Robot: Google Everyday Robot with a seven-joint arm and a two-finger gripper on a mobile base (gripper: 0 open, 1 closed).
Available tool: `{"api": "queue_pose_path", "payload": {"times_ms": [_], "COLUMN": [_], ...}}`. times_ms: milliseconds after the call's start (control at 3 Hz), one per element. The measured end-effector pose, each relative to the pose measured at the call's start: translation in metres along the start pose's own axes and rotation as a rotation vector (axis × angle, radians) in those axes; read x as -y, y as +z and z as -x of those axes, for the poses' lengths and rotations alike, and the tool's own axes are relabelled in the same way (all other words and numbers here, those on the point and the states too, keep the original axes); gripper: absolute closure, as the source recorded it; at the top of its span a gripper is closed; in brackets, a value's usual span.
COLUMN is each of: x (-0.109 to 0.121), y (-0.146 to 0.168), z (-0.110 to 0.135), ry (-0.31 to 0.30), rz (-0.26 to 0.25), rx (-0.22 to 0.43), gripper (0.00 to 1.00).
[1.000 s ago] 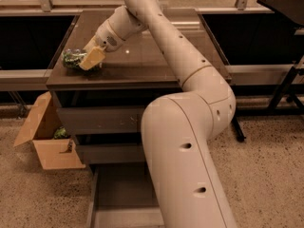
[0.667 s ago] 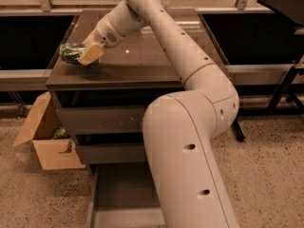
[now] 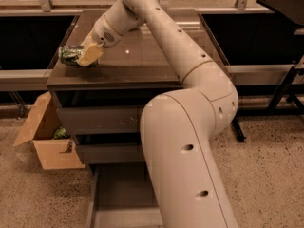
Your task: Place green can into bottom drawer
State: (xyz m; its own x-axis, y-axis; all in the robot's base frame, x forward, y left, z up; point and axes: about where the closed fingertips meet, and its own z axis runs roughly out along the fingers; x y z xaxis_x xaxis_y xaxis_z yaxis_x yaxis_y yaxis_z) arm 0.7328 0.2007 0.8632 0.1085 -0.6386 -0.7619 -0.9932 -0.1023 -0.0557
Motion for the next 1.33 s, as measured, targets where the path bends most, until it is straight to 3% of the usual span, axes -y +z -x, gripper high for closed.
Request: {"api": "queue_pose_path", "payload": {"times_ms": [333,667,1000,1333], "x": [-0.017,-0.061,-0.109,-0.147], "y": [-0.011,-0.021,-0.025,0.0], "z": [0.012,0.022,0.02,0.008], "ry": [-0.033,-0.038,-0.019,-0.001], "rz": [-0.008,-0.006,-0.022,-0.003], "rx": [-0.052,-0.119,-0.107,-0.048], "gripper": [1.0,1.0,1.0,1.0]}}
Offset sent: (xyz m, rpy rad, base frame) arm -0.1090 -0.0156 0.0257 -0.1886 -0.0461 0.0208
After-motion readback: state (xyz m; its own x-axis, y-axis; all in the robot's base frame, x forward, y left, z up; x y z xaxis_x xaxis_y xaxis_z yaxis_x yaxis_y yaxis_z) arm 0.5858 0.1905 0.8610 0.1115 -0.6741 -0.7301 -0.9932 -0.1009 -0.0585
